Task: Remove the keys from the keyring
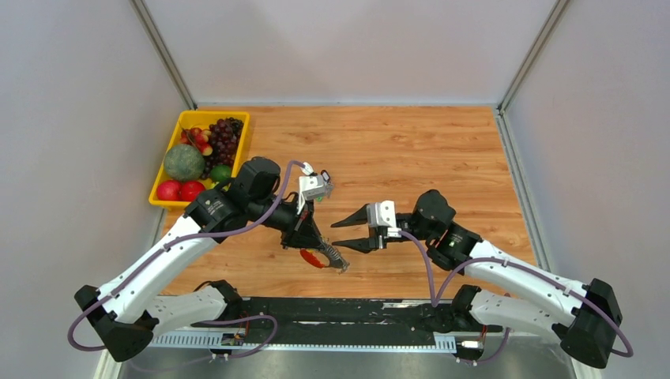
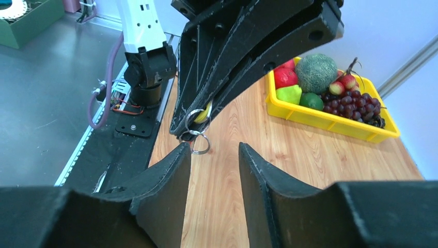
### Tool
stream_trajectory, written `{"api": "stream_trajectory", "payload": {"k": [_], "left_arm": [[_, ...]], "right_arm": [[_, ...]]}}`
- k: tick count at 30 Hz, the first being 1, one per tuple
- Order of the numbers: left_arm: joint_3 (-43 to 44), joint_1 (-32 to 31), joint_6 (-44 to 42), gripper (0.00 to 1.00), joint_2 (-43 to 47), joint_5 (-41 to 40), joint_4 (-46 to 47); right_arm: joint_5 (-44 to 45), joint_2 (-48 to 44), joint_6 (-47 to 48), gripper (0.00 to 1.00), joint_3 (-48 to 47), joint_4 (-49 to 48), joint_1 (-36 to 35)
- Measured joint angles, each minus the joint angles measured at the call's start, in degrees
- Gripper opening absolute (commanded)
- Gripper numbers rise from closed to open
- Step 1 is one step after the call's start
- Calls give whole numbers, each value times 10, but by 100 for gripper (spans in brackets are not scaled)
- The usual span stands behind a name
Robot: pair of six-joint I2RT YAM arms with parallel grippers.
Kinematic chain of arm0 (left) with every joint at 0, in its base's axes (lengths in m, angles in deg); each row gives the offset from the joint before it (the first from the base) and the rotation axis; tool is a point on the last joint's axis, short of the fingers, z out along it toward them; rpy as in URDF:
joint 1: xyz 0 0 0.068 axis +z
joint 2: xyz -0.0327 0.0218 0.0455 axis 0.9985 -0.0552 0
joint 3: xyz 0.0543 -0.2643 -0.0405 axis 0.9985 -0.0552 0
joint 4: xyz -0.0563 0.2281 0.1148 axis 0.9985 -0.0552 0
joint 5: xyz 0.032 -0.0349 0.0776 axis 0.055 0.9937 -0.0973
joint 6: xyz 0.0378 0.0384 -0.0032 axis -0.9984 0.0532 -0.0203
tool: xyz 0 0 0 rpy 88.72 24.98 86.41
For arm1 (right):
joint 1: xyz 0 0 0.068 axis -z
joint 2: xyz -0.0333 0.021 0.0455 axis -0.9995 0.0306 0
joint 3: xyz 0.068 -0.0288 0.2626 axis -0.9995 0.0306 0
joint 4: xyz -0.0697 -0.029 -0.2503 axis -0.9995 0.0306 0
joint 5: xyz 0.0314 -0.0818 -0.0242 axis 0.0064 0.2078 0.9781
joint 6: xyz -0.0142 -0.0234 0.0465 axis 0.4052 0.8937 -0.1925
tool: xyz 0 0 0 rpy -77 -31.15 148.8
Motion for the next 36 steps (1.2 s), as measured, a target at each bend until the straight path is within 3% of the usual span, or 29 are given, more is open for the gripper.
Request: {"api": "stream_trajectory", "payload": {"k": [18, 23, 27, 31, 34, 36], "left_arm": [[19, -23, -14, 0, -9, 0, -24], [26, -30, -17, 0, -16, 0, -27], [31, -33, -23, 0, -18, -3, -35], [35, -34, -30, 0, -18, -10, -46], [41, -34, -37, 0, -18, -18, -53], [46, -34, -39, 0, -18, -22, -54]], "right_arm": [[-79, 45, 33, 42, -29, 35, -1], [-95, 54, 33, 28, -35, 36, -1], [-105, 61, 33, 24, -39, 38, -1], [-107, 61, 32, 28, -39, 43, -1], [-108, 61, 28, 42, -39, 45, -1], [-109, 61, 25, 46, -39, 47, -1]]}}
